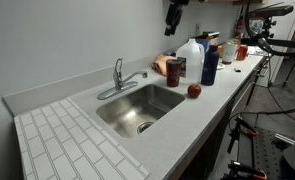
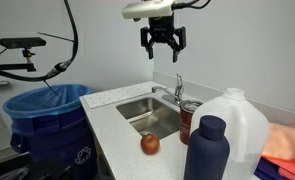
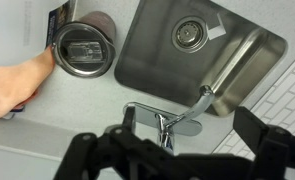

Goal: Push down the tap faucet

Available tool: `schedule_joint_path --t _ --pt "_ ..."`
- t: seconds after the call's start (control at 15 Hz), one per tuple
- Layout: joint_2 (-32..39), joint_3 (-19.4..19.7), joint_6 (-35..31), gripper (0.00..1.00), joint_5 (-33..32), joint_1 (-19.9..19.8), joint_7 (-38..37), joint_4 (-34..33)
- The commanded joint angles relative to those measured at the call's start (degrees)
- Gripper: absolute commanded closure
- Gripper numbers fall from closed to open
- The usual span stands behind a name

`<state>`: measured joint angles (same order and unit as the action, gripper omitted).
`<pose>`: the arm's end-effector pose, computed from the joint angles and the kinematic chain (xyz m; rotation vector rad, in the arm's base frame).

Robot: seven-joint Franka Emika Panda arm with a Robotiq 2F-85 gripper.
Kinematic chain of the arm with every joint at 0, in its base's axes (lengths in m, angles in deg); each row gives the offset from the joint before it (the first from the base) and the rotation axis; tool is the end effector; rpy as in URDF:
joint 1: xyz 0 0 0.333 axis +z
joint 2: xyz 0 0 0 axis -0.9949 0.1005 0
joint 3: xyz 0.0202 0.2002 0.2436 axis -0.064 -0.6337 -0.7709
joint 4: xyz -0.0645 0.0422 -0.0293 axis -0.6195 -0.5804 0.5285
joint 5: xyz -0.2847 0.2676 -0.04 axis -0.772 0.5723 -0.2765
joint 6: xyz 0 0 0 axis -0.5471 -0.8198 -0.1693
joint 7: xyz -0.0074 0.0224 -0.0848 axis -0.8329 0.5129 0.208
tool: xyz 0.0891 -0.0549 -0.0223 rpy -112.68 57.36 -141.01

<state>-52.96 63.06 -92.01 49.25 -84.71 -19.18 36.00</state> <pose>0.5054 -0.0657 0.5433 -3.0426 -0.3084 -0.3964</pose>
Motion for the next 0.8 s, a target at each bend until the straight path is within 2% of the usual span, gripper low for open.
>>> schedule_joint_path --t 0.0,0.27,0.6,0.73 --pt "1.80 -0.38 -1.19 0.00 1.34 0.29 0.37 -0.73" --pt "6.95 -1.22 -7.50 0.00 5.24 1.56 1.34 -3.45" --pt "16.34 -4.25 -18.47 0.00 8.30 2.32 1.92 -9.11" --pt "19.75 -5.60 -20.81 0.00 8.95 1.89 1.56 -11.86"
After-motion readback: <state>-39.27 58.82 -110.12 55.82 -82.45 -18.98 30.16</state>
